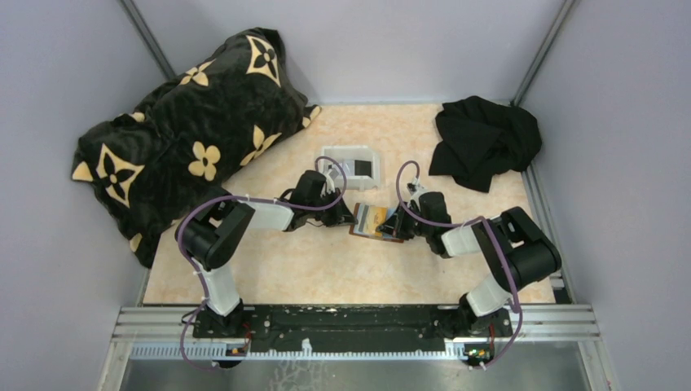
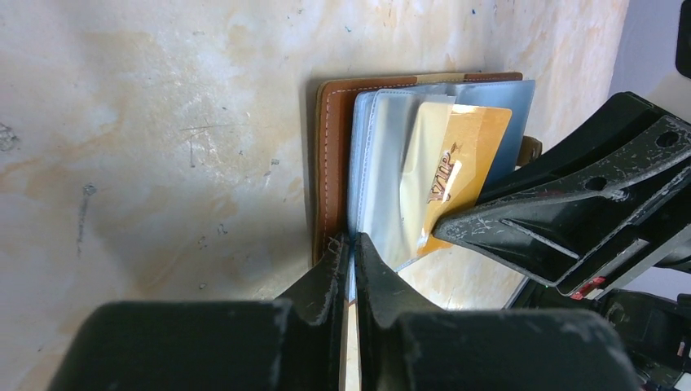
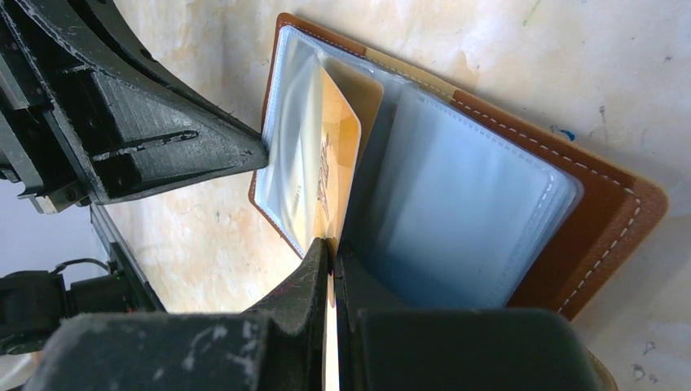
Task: Put the credit cards into the card holder
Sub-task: Insert the credit card into the card holder.
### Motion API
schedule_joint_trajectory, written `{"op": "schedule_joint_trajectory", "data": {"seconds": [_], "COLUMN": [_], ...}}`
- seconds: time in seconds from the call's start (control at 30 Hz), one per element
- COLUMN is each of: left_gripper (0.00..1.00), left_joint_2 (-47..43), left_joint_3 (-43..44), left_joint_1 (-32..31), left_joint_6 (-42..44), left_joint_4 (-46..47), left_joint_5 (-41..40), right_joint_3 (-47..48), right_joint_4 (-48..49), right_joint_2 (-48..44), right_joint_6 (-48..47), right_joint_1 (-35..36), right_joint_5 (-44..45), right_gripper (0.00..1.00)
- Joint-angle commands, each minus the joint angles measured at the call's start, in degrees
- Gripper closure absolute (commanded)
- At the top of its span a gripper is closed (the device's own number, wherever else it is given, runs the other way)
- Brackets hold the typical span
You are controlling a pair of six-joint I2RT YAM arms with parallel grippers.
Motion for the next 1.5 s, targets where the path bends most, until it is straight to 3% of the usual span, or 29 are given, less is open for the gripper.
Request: {"op": "schedule_joint_trajectory", "data": {"seconds": [0.0,0.33,0.7,1.47], "left_gripper": [0.90,0.90,0.91,0.91], "left_joint_2": [2.4,1.9,2.7,0.6], "left_joint_3": [1.3,0.5,-1.4,-2.3], "left_joint_1": [0.4,0.4,0.4,-1.2], "left_joint_6": [2.2,2.3,1.1,1.7], "left_joint_4": [-0.8,-0.2,3.3,5.6], "left_joint_5": [-2.2,-2.0,-0.7,-0.8], "right_joint_3": [0.1,-0.9,-0.4,5.5], "right_joint_4": [-4.5,-7.7,-20.0,-26.2], "right_joint_2": [2.9,2.2,-5.4,-3.7], "right_joint_6": [-1.1,2.6,6.1,14.9], "right_joint_1": [0.8,0.8,0.8,1.9], "right_joint_5": [-2.6,0.2,9.2,10.4], "right_gripper": [1.00,1.00,1.00,1.00]}}
